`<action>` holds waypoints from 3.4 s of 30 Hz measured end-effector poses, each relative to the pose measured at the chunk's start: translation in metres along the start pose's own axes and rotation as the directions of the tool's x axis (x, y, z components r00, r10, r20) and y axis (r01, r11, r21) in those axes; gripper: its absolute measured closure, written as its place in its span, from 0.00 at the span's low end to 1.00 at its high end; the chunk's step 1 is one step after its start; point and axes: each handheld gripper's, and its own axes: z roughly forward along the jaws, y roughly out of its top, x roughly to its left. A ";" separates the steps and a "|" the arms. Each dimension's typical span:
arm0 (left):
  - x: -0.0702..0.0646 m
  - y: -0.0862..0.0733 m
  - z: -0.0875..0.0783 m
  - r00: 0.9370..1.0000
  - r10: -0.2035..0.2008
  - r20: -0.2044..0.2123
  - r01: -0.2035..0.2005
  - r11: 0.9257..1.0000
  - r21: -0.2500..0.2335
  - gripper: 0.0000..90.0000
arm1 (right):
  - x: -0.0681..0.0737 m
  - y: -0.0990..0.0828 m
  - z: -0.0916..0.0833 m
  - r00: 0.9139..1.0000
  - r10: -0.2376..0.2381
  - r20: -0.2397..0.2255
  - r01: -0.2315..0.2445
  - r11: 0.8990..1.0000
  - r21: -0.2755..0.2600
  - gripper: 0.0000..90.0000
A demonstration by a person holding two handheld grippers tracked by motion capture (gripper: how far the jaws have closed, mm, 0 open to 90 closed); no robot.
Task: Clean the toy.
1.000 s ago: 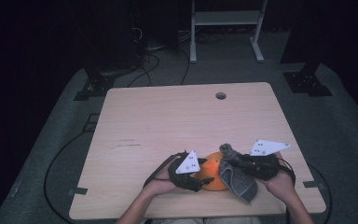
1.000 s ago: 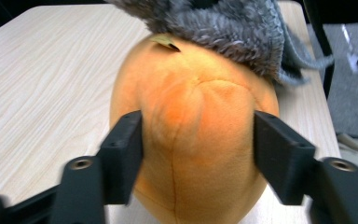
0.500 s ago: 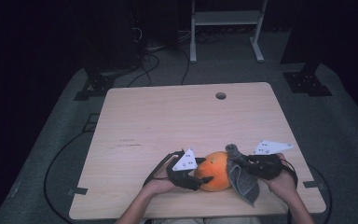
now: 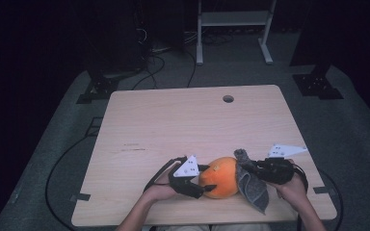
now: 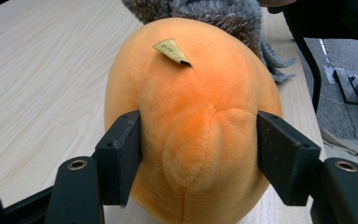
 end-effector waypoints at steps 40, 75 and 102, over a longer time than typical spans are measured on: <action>-0.011 0.006 0.010 0.998 0.059 0.022 -0.060 0.998 0.030 0.23 | 0.006 0.009 0.000 0.997 0.006 -0.071 -0.007 1.000 -0.018 0.84; -0.012 -0.002 0.010 0.995 0.094 0.044 -0.096 0.994 0.054 0.29 | -0.007 -0.001 -0.005 0.998 0.057 -0.029 -0.056 0.998 0.020 0.85; 0.002 -0.010 0.008 0.999 0.001 0.036 -0.003 0.999 0.040 0.28 | 0.005 0.005 -0.014 0.998 0.009 -0.062 -0.011 0.999 -0.035 0.84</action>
